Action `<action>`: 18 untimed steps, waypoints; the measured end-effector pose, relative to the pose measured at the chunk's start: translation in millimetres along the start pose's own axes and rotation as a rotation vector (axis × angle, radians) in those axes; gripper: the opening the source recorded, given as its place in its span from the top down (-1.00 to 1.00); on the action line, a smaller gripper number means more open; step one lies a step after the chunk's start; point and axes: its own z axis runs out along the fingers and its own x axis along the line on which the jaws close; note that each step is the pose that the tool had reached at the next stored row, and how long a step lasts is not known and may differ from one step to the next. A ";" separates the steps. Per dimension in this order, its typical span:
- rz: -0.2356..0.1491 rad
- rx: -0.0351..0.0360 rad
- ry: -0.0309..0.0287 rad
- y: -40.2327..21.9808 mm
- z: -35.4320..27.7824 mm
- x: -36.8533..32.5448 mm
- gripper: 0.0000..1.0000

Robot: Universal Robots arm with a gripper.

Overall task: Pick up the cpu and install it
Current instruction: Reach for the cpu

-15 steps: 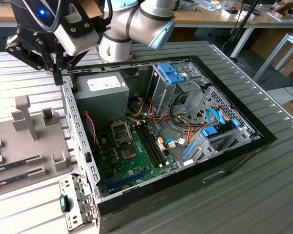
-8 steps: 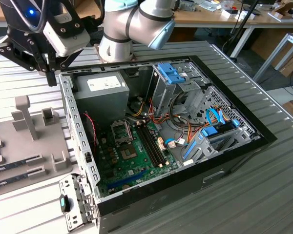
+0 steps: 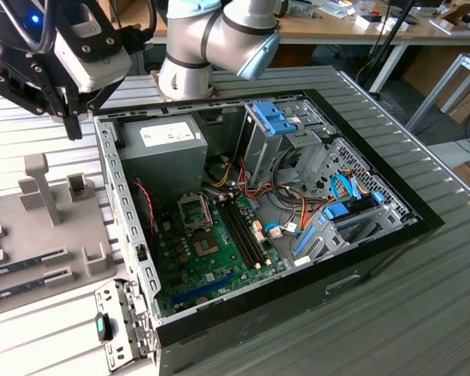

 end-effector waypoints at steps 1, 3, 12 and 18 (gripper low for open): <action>0.000 0.0000 0.0000 -0.1 0.0 1.2 0.79; 0.000 0.0000 -0.0001 -0.4 -0.1 4.7 0.79; 0.000 -0.0001 -0.0003 -1.2 -0.4 15.6 0.79; 0.000 -0.0001 -0.0004 -1.7 -0.6 22.2 0.79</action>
